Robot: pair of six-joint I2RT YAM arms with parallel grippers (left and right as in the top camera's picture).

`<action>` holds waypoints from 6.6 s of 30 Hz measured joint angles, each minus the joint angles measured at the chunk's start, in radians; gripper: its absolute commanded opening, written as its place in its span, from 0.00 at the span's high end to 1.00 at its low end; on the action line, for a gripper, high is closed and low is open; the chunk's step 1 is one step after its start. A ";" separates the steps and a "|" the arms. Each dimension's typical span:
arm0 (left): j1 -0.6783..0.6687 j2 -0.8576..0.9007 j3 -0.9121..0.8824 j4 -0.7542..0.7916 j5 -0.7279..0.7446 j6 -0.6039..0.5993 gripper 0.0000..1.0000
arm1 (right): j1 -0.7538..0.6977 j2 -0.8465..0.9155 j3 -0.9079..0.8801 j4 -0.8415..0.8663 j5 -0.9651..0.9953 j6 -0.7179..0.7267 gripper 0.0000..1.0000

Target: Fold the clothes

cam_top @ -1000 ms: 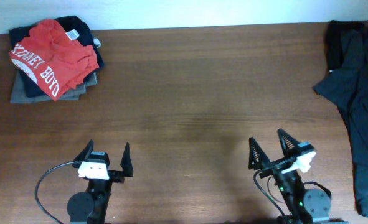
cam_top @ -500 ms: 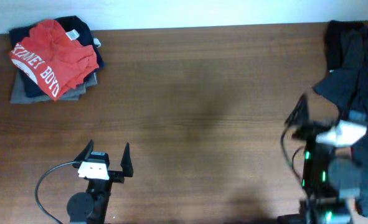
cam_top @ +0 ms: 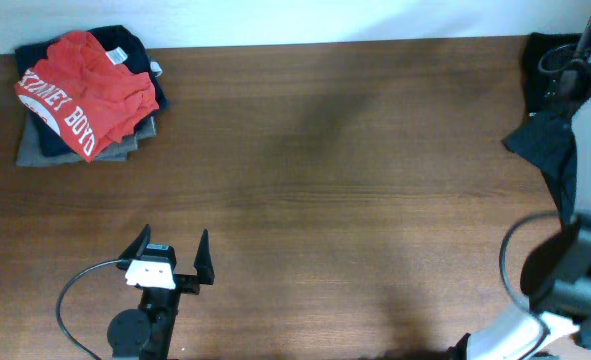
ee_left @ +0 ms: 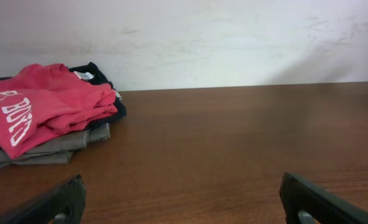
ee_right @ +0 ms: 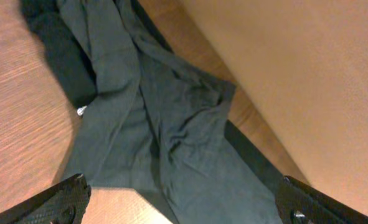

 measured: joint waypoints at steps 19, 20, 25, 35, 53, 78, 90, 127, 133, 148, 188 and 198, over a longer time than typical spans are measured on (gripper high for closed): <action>0.000 0.000 0.000 0.000 0.000 0.000 0.01 | -0.107 0.343 0.006 0.313 -0.261 -0.013 0.02; 0.000 0.000 0.000 0.000 0.000 0.000 0.01 | -0.106 0.348 0.006 0.323 -0.275 -0.013 0.02; 0.000 0.000 0.000 0.000 0.000 0.000 0.01 | -0.106 0.383 0.006 0.350 -0.306 0.003 0.08; 0.000 0.000 0.000 0.000 0.000 0.000 0.01 | -0.108 0.415 0.006 0.369 -0.323 0.131 0.65; 0.000 0.000 0.000 0.000 0.000 0.000 0.01 | -0.100 0.195 0.008 0.280 -0.324 0.143 0.96; 0.000 0.000 0.000 0.000 0.000 0.000 0.01 | 0.511 0.089 0.008 0.100 -0.633 0.182 0.96; 0.000 0.000 0.000 0.000 0.000 0.000 0.01 | 0.860 0.090 0.008 0.113 -0.655 0.258 0.96; 0.000 0.000 0.000 0.000 0.000 0.000 0.01 | 0.954 0.139 0.010 0.158 -0.406 0.285 0.46; 0.000 0.000 0.000 0.000 0.000 0.000 0.01 | 0.699 0.164 0.012 0.075 -0.378 0.290 0.91; 0.000 0.000 0.000 0.000 0.000 0.000 0.01 | 0.513 0.375 0.013 0.072 -0.654 0.348 0.96; 0.000 0.000 0.000 0.000 0.000 0.000 0.01 | 0.311 0.524 0.336 0.142 -0.378 0.339 0.67; 0.000 0.000 0.000 0.000 0.000 0.000 0.01 | 0.388 0.506 0.892 -0.510 -0.491 0.281 0.67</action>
